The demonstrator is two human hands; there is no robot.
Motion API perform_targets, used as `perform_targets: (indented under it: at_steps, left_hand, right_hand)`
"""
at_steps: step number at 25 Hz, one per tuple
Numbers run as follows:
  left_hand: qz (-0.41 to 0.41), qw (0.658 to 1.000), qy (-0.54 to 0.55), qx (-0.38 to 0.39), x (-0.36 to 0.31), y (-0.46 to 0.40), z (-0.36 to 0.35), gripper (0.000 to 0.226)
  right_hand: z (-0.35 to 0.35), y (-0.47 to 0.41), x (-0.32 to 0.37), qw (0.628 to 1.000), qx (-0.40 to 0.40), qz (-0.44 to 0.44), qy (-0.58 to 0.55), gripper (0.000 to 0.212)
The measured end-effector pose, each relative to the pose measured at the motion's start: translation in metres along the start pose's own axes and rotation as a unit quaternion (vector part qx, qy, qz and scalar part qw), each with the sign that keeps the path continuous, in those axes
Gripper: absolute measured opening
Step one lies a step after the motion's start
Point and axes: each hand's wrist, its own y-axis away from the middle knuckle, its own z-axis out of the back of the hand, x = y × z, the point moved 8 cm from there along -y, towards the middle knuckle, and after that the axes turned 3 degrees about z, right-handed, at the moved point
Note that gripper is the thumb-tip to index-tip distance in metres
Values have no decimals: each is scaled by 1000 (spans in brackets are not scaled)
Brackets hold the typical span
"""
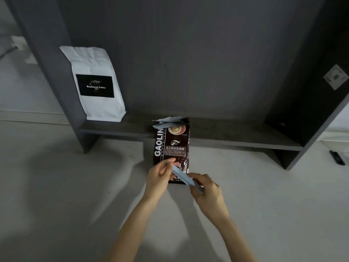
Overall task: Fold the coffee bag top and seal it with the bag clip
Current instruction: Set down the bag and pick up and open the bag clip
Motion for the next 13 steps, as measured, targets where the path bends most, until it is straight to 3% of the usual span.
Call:
perform_targets:
  at_steps: [13]
  left_hand:
    - [61, 994, 90, 23, 0, -9, 27, 25]
  right_hand:
    - [-18, -12, 16, 997, -16, 77, 7, 29]
